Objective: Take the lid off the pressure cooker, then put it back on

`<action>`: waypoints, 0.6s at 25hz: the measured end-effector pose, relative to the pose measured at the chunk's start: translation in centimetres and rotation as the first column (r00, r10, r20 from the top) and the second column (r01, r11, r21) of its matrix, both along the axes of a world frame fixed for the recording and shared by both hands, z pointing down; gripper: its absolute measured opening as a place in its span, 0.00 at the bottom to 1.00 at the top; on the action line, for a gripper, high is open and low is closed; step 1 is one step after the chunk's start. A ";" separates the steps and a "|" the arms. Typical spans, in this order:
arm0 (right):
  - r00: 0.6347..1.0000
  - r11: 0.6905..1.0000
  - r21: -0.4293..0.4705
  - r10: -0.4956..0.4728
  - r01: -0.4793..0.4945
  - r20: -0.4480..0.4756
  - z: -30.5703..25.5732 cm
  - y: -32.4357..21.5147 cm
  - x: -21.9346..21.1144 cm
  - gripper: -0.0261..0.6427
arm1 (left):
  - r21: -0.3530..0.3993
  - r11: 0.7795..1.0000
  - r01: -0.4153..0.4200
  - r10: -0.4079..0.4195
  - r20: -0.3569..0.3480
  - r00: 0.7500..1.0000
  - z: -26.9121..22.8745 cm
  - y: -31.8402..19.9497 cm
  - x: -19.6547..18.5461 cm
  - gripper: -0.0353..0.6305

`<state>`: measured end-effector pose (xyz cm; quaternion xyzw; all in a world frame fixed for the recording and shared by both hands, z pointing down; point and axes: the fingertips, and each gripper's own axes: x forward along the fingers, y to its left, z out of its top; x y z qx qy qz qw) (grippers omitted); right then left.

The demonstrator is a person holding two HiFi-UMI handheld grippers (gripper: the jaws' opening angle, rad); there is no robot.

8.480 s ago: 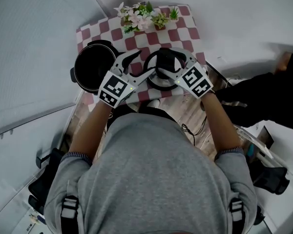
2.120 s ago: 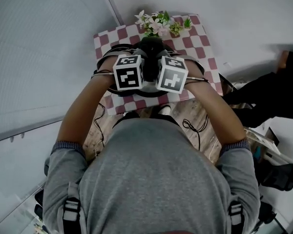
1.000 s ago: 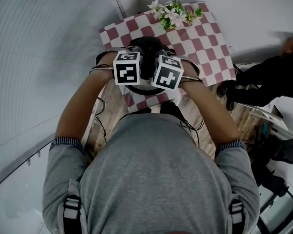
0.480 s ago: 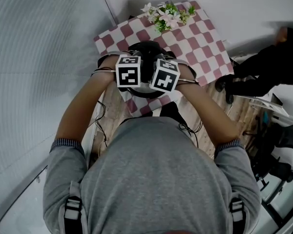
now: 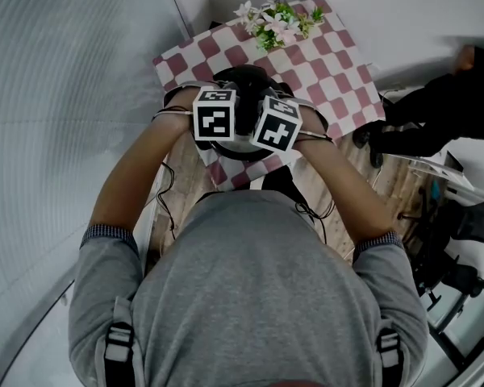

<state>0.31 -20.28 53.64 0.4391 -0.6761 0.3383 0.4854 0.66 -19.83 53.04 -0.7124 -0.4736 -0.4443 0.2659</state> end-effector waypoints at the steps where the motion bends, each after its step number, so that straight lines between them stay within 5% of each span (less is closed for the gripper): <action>1: 1.000 1.000 -0.003 0.004 -0.004 -0.001 0.0 0.0 0.0 0.47 | -0.001 1.000 -0.005 0.005 0.002 1.000 -0.1 0.0 0.0 0.50; 15: 0.987 0.988 0.023 -0.151 0.150 0.053 1.1 -0.1 0.4 0.48 | -0.028 0.992 0.123 -0.122 0.041 0.992 0.7 -0.2 0.6 0.50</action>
